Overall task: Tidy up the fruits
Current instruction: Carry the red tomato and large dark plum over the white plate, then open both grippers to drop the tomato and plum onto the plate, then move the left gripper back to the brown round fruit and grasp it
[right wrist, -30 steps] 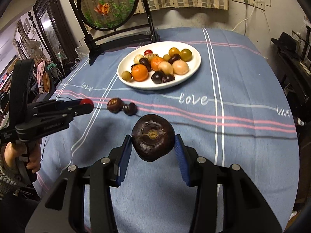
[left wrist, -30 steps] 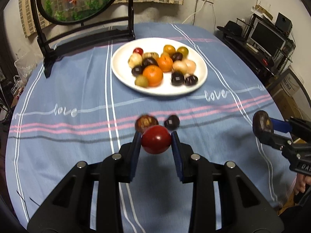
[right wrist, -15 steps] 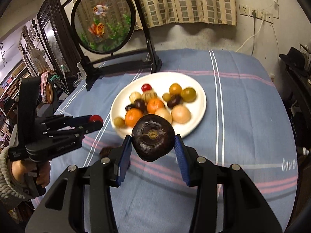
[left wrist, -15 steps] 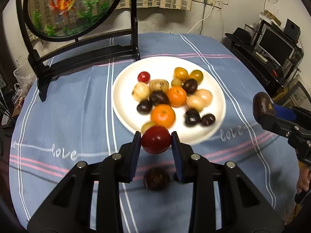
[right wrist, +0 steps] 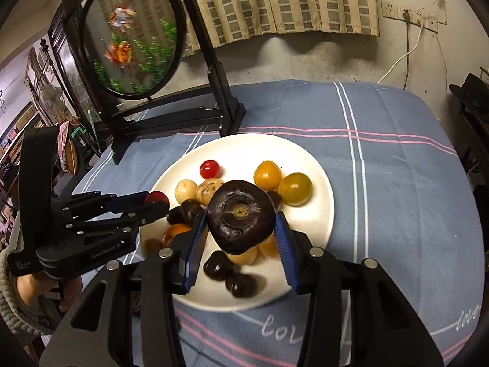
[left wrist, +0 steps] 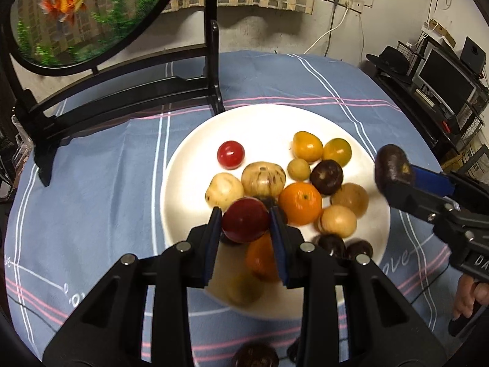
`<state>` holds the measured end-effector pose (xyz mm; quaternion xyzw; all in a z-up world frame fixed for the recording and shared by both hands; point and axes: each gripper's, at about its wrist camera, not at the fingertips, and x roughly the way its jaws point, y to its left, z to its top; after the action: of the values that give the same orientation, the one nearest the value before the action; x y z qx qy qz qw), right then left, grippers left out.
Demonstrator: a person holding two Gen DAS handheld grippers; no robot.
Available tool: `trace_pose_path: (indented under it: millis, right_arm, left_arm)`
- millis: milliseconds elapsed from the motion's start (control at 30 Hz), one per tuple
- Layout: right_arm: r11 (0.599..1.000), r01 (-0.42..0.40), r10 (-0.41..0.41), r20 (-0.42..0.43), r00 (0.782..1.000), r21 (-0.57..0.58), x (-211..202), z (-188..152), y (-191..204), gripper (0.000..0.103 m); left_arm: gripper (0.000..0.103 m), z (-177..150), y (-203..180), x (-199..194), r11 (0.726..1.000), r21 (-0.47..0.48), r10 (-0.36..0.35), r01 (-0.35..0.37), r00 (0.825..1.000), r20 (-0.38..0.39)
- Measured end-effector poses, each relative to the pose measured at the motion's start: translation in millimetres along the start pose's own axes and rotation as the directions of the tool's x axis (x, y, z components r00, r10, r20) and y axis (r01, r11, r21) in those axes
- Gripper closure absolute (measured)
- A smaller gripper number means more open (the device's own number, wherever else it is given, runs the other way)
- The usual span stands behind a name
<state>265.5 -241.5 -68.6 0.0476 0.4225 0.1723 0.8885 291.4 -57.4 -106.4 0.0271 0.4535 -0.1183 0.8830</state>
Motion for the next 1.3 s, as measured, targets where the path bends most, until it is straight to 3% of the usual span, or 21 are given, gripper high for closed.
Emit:
trace_pose_path:
  millis: [400,467,533,667,900,1300]
  right_arm:
    - [1.0,0.025,-0.025,-0.032,0.999,-0.011,30.7,4.1,-5.8,0.057]
    - [1.0,0.023,-0.024,-0.024,0.999,-0.011,30.4,5.5,-5.4,0.053]
    - [0.999,0.035,-0.035,-0.008,0.999,-0.013,28.1,7.7,-4.2,0.038]
    - [0.999,0.038,-0.038,0.018,0.999,-0.02,19.9,9.8,-1.7,0.038]
    - [0.999,0.043,-0.043,0.032,0.999,0.0,-4.3,6.2,2.9,0.038]
    - [0.999,0.045,-0.044,0.072,0.996,-0.016,-78.5,-27.6,38.4,0.037]
  left_arm:
    - [0.07,17.5,-2.8,21.3,1.0,-0.002,0.005,-0.005,1.0,0.009]
    - [0.055,19.6,-2.5,23.0,1.0,-0.008,0.011,-0.011,1.0,0.011]
    - [0.048,21.5,-2.6,22.1,1.0,-0.014,0.019,-0.019,1.0,0.022]
    - [0.046,23.5,-3.4,19.1,1.0,-0.014,0.017,-0.017,1.0,0.021]
    - [0.045,18.8,0.4,-6.4,0.999,-0.032,0.023,-0.021,0.999,0.046]
    - [0.041,-7.2,0.5,-86.2,0.999,-0.029,0.04,-0.037,0.992,0.117]
